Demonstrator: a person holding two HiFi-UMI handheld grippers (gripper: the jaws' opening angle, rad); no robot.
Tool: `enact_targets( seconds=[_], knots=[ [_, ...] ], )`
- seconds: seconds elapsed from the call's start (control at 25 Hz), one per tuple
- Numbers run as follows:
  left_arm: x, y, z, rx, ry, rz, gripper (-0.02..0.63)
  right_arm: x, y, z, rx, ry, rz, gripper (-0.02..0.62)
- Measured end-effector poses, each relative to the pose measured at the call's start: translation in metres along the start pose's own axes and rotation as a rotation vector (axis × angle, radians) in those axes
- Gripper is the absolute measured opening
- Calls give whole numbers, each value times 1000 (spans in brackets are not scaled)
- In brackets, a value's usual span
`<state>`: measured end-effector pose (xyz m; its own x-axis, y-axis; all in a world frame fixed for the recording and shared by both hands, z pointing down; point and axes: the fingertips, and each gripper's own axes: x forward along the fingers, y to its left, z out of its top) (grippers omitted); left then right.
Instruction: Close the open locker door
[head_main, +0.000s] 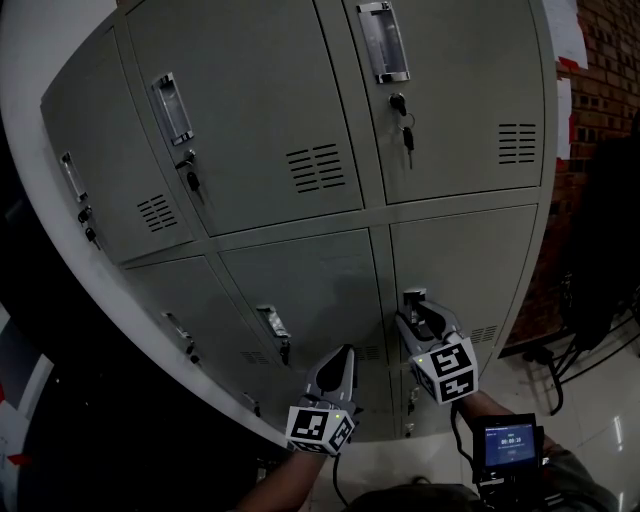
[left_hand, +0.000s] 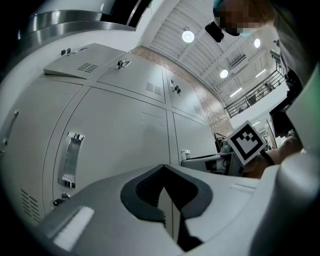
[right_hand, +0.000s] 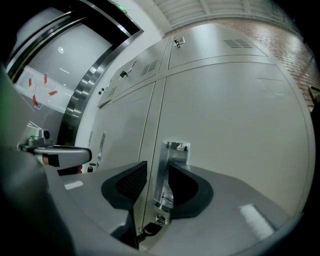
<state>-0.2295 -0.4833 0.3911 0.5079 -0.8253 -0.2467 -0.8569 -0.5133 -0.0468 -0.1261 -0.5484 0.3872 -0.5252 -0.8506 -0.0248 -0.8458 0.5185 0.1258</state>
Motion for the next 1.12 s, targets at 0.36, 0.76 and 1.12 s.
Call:
enact_targets(
  seconds=[0.36,0.76,1.12],
  knots=[
    [-6,-14,11,-6,1,-6,2,-25,-1,3,13,5,2,163],
    [-30,-47,22,-42,-15,-51,2,-80,14,9,-49,13,-51,5],
    [-59,-80,22,-92,-10,-87,2,-137,27,-3,-53,59,-104,5]
  ],
)
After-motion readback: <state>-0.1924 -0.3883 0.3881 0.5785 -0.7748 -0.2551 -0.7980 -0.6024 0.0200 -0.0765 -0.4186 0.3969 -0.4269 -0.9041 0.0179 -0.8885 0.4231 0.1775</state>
